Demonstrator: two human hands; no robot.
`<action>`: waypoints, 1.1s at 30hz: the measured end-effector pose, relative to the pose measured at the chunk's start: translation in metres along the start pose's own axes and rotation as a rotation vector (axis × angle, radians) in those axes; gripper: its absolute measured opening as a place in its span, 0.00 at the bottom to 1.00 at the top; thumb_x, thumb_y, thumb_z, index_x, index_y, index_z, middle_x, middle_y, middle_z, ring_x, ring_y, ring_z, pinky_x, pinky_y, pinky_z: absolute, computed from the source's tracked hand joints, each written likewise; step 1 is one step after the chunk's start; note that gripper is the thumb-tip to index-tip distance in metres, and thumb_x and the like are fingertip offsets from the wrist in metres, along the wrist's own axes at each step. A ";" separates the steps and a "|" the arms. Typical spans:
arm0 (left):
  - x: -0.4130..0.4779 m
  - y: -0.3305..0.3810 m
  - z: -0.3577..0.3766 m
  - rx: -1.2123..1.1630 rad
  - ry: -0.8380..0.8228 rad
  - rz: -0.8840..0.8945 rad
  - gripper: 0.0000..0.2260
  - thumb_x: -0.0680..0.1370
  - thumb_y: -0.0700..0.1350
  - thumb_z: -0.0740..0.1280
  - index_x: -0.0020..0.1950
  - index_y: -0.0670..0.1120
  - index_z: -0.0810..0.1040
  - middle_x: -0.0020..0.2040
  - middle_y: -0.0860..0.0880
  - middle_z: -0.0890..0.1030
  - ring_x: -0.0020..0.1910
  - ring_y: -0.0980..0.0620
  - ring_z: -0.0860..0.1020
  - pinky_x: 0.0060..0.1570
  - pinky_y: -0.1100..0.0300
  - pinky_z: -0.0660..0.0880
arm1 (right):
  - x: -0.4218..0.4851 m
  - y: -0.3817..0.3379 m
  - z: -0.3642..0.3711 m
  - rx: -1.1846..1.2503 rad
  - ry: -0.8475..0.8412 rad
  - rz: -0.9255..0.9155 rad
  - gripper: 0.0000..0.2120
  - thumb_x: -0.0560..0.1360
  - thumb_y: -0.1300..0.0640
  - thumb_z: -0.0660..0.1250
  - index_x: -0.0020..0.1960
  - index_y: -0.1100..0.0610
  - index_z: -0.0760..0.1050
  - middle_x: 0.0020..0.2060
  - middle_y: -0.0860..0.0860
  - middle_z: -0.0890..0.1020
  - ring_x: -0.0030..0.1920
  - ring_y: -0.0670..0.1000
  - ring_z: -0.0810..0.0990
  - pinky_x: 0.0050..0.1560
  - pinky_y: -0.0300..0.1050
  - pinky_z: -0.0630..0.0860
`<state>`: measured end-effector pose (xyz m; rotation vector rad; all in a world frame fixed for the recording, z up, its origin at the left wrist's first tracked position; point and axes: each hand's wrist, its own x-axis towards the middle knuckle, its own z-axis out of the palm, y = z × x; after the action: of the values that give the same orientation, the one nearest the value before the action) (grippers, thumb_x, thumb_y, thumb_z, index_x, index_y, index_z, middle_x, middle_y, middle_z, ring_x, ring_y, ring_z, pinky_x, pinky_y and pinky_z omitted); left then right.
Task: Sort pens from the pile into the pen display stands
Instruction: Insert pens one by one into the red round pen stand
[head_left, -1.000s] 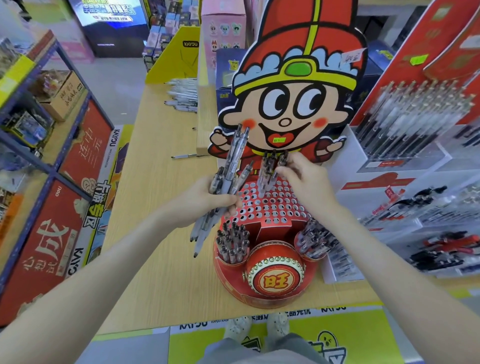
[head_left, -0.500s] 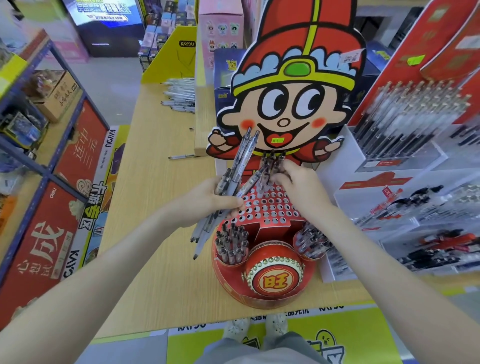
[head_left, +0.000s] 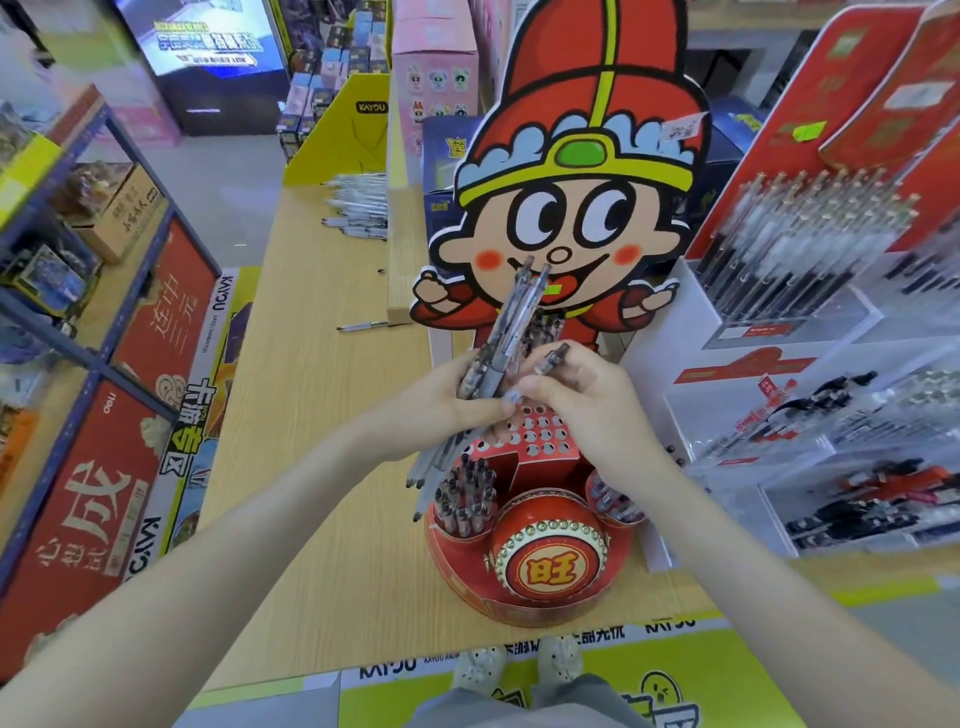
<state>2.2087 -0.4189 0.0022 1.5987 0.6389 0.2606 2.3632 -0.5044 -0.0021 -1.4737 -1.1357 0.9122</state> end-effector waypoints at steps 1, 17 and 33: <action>0.001 0.000 -0.002 -0.005 0.025 -0.007 0.05 0.79 0.40 0.66 0.52 0.46 0.72 0.40 0.49 0.83 0.42 0.50 0.82 0.46 0.59 0.79 | 0.000 -0.002 -0.004 0.007 0.009 -0.011 0.03 0.74 0.65 0.67 0.45 0.59 0.77 0.42 0.53 0.83 0.45 0.51 0.82 0.51 0.46 0.79; 0.001 -0.011 -0.017 0.099 0.130 -0.023 0.05 0.80 0.42 0.65 0.51 0.51 0.70 0.31 0.55 0.76 0.31 0.54 0.73 0.36 0.60 0.73 | 0.030 0.031 -0.048 -0.361 0.227 -0.080 0.04 0.75 0.59 0.67 0.44 0.51 0.74 0.38 0.50 0.81 0.42 0.50 0.82 0.48 0.44 0.78; 0.000 -0.015 -0.020 0.156 0.129 -0.036 0.07 0.80 0.42 0.66 0.52 0.40 0.71 0.33 0.53 0.72 0.29 0.55 0.69 0.34 0.60 0.70 | 0.053 0.035 -0.030 -0.614 -0.007 -0.035 0.07 0.75 0.56 0.68 0.45 0.54 0.69 0.43 0.49 0.78 0.45 0.51 0.77 0.43 0.41 0.69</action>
<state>2.1947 -0.4019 -0.0095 1.7278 0.8027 0.2953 2.4122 -0.4624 -0.0299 -1.9262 -1.5256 0.5609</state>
